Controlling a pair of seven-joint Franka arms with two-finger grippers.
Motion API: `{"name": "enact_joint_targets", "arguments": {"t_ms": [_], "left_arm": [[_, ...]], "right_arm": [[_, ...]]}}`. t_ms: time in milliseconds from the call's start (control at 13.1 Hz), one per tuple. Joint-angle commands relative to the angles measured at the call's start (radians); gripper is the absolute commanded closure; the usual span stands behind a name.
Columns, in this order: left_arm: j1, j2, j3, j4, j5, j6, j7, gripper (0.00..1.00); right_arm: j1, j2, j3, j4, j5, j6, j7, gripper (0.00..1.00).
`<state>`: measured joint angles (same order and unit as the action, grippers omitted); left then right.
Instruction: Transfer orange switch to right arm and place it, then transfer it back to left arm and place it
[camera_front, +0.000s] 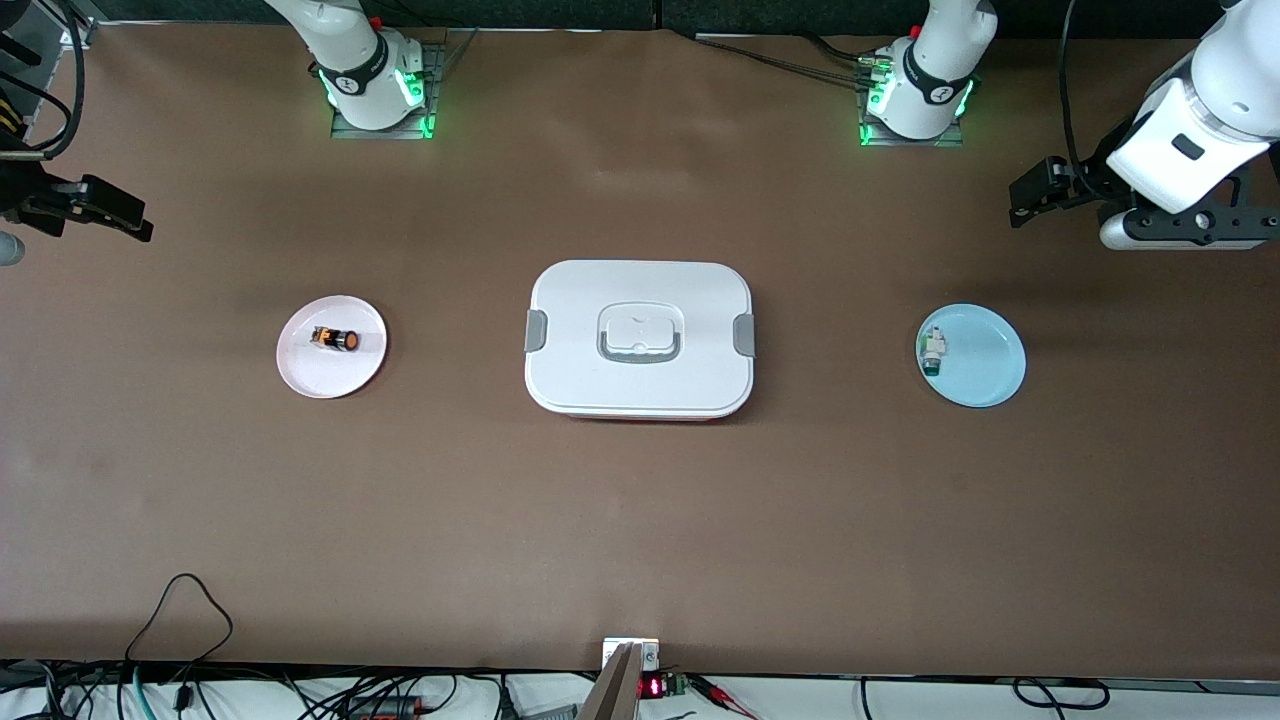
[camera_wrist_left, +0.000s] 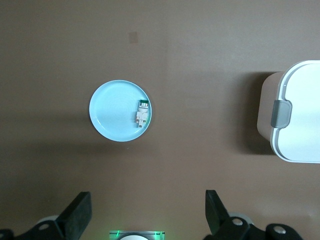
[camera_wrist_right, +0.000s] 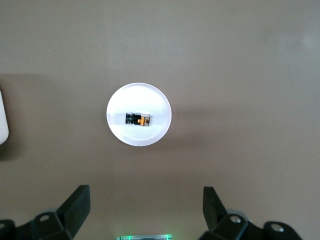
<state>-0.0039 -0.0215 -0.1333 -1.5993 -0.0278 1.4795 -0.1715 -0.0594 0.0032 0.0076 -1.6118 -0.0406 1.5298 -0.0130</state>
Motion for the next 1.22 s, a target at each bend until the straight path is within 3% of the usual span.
{"name": "enact_joint_targets", "arguments": {"t_ms": [0, 382, 1146], "left_arm": [[-0.001, 0.005, 0.004, 0.015, -0.004, -0.008, 0.007, 0.0], [0.001, 0.005, 0.004, 0.015, -0.004, -0.008, 0.007, 0.0], [0.001, 0.005, 0.004, 0.015, -0.004, -0.008, 0.007, 0.0]], "right_arm": [[0.001, 0.003, -0.001, 0.019, 0.01, -0.029, -0.007, 0.0], [0.003, 0.008, -0.001, 0.019, 0.013, -0.028, -0.008, 0.0], [0.003, 0.127, 0.0, 0.018, 0.015, -0.001, -0.008, 0.0]]}}
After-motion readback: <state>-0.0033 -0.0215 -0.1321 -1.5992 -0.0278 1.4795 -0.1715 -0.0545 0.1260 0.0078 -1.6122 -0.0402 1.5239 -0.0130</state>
